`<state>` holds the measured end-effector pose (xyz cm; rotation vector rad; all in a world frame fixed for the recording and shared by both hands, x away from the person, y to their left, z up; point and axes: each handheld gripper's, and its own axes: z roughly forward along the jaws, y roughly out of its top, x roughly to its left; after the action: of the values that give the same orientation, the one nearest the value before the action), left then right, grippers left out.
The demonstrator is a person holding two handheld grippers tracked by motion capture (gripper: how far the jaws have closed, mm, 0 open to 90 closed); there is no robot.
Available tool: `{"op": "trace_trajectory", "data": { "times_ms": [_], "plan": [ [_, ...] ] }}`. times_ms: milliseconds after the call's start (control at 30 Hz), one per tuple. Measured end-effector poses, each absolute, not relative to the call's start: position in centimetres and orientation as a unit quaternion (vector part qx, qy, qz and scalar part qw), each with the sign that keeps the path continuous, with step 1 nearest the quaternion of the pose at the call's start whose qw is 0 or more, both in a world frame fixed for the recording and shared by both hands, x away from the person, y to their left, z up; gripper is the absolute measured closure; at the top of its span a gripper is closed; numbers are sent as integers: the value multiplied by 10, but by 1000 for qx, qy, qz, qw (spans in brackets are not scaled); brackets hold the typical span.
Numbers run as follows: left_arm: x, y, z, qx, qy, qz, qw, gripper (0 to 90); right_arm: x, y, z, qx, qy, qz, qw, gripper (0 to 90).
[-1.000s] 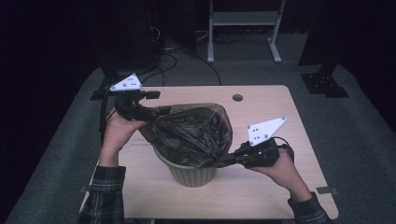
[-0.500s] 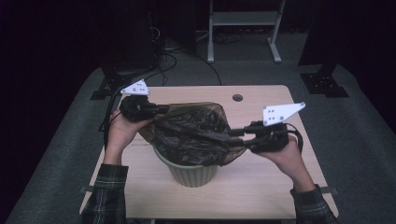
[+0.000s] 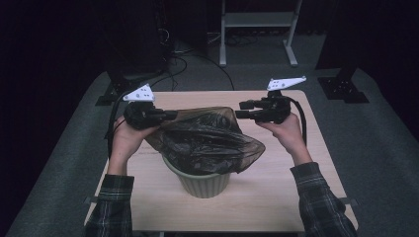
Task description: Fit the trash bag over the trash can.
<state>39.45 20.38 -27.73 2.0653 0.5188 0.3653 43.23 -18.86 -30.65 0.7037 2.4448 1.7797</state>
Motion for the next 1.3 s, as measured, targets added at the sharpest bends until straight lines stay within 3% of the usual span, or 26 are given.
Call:
{"op": "trace_trajectory", "data": {
  "times_ms": [100,167,233,300,600,967,1067,1300],
  "plan": [
    [394,203,-276,841,209,148,476,899,436,-178,-310,227,789,570,5,524],
    [394,202,-275,841,208,148,477,900,438,-171,-312,214,796,567,-10,702],
    [393,203,-274,839,209,151,479,899,436,-166,-312,205,804,558,9,853],
    [394,204,-273,838,214,155,478,900,435,-165,-311,206,806,554,30,900],
    [420,200,-295,846,263,155,437,900,445,-156,-311,253,822,497,116,900],
    [428,212,-344,853,296,109,416,899,457,-139,-358,267,846,454,79,897],
    [425,216,-349,850,301,108,419,899,458,-149,-358,289,836,457,92,743],
    [417,221,-345,846,297,114,427,899,446,-200,-314,304,794,519,92,623]
  ]
}}
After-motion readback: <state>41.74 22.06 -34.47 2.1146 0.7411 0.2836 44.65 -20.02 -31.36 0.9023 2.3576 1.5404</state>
